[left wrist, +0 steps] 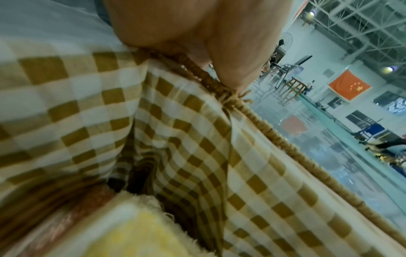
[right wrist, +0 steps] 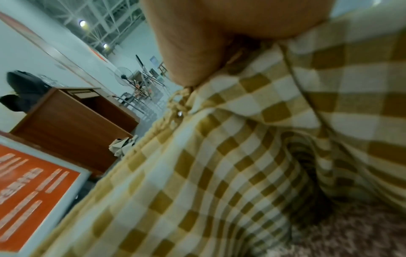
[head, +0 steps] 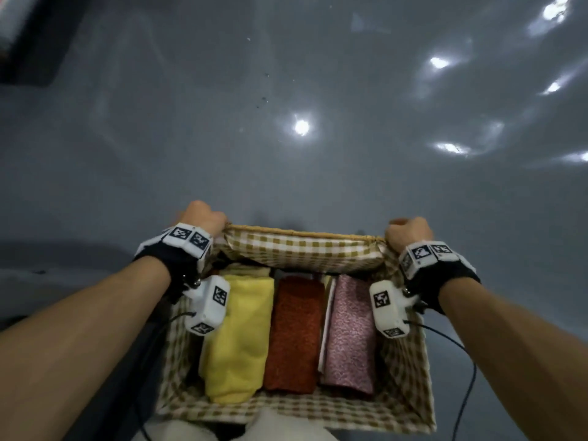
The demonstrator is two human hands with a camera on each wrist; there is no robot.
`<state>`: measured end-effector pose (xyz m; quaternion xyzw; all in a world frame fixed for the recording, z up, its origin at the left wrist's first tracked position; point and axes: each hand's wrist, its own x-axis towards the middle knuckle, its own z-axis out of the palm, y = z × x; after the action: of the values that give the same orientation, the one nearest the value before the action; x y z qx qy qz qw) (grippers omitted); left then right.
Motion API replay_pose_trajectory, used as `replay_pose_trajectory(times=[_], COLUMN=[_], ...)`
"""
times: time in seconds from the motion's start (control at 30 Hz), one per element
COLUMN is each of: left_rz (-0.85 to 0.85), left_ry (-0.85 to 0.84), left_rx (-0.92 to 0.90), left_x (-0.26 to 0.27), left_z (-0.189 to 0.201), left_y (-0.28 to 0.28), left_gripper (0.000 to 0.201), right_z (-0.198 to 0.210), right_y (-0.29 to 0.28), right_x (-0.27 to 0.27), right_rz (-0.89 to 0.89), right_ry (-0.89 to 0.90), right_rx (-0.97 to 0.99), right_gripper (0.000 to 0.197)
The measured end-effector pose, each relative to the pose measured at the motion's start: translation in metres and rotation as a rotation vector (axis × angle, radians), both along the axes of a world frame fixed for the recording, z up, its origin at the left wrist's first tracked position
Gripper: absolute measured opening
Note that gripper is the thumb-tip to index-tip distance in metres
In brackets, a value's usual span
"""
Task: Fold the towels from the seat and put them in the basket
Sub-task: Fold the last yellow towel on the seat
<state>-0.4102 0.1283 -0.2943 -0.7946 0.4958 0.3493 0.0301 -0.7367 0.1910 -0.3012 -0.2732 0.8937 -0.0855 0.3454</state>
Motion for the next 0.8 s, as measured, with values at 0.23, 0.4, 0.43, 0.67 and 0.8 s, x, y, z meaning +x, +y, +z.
replay_pose_trajectory(times=[0.23, 0.4, 0.43, 0.67, 0.8], left_rz=[0.115, 0.192, 0.21, 0.246, 0.261], left_ry=[0.087, 0.155, 0.165, 0.405, 0.476], left_rx=[-0.168, -0.161, -0.158, -0.328, -0.358], left_x=[0.005, 0.008, 0.009, 0.017, 0.024], left_z=[-0.004, -0.001, 0.0, 0.035, 0.067], left_y=[-0.001, -0.004, -0.004, -0.009, 0.002], left_gripper=[0.034, 0.051, 0.051, 0.062, 0.056], right_z=[0.004, 0.009, 0.01, 0.058, 0.085], right_y=[0.003, 0.003, 0.001, -0.028, -0.009], right_x=[0.004, 0.009, 0.009, 0.02, 0.023], right_rz=[-0.007, 0.052, 0.054, -0.1, -0.063], right_ry=[0.096, 0.115, 0.107, -0.069, -0.052], right_rx=[-0.148, -0.15, -0.145, -0.348, -0.403], right_gripper=[0.05, 0.036, 0.031, 0.065, 0.076])
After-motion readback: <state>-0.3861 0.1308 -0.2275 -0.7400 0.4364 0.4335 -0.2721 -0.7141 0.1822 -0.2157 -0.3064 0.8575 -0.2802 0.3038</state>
